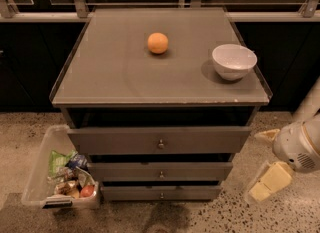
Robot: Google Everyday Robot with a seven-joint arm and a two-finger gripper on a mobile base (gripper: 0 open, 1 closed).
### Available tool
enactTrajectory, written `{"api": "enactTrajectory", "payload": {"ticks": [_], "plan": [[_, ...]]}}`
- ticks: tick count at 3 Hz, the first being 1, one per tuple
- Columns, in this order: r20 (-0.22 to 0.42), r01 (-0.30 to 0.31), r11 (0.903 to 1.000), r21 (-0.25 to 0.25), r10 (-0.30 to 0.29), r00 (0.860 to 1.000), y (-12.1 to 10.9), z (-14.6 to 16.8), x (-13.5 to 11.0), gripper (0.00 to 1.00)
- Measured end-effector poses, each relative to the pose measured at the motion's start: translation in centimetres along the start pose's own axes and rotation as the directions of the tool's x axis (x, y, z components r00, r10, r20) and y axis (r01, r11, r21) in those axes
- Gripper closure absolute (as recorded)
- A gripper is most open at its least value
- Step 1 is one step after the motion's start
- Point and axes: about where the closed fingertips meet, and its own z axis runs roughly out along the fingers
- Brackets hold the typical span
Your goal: Open middle drawer
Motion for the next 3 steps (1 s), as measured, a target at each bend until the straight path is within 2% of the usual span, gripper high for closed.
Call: {"api": "enactTrajectory", "payload": {"ticks": [1,2,3], "plan": [[0.103,-0.089,0.9919,-0.091,0.098,0.990,0.5,5.0,2.9,0.00],[0.211,-0.078,0.9815,-0.175,0.114,0.971,0.5,9.5,3.9,0.00],[0.224,-0.066,0.9786,-0.195,0.110,0.968,0.5,10.5,4.3,0.00]]}}
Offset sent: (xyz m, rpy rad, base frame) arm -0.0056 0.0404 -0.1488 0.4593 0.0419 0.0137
